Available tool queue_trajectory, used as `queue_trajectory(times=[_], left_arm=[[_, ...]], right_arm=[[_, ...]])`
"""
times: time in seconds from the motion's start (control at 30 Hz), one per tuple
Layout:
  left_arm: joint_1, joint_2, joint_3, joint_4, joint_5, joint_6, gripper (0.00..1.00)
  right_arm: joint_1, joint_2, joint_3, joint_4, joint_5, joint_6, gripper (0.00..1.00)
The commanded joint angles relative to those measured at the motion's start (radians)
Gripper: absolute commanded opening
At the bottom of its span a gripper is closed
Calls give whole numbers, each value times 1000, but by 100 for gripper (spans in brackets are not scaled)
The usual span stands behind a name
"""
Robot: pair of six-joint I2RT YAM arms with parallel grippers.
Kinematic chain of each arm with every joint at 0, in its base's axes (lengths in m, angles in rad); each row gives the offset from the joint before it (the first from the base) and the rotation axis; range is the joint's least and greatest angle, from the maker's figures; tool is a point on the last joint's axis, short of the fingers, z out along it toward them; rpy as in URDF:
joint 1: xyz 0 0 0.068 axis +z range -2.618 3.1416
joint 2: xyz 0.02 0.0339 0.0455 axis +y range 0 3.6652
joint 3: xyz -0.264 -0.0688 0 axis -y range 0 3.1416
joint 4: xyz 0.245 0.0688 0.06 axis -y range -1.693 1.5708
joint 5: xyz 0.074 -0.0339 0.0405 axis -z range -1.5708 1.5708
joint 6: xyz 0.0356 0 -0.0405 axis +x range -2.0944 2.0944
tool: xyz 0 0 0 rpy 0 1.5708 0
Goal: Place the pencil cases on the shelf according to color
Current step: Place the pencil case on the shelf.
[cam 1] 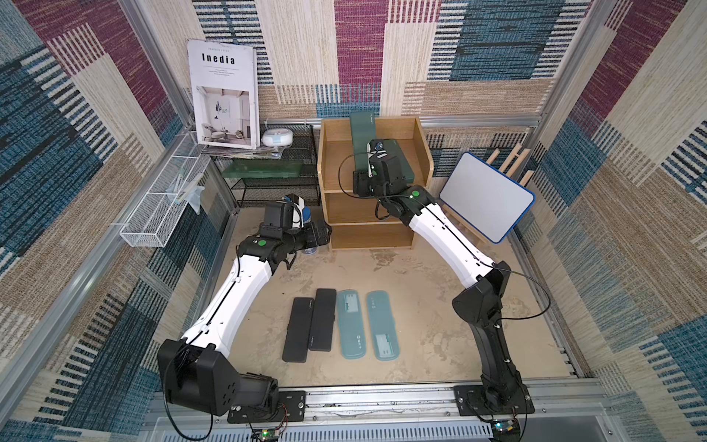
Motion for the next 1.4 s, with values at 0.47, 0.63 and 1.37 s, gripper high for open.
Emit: queue_trajectory(times=[0.47,0.63,1.37], left_arm=[[10,14,1,28,30,-1,100],[10,10,-4,36,45,7,100],[-8,-183,-203,15,117,19,100]], right_arm=[[0,-88,1,18,-123,-2,99],[7,-187,-33,16,-158,-17,99],[49,-1050,-1380,241,-213,189,99]])
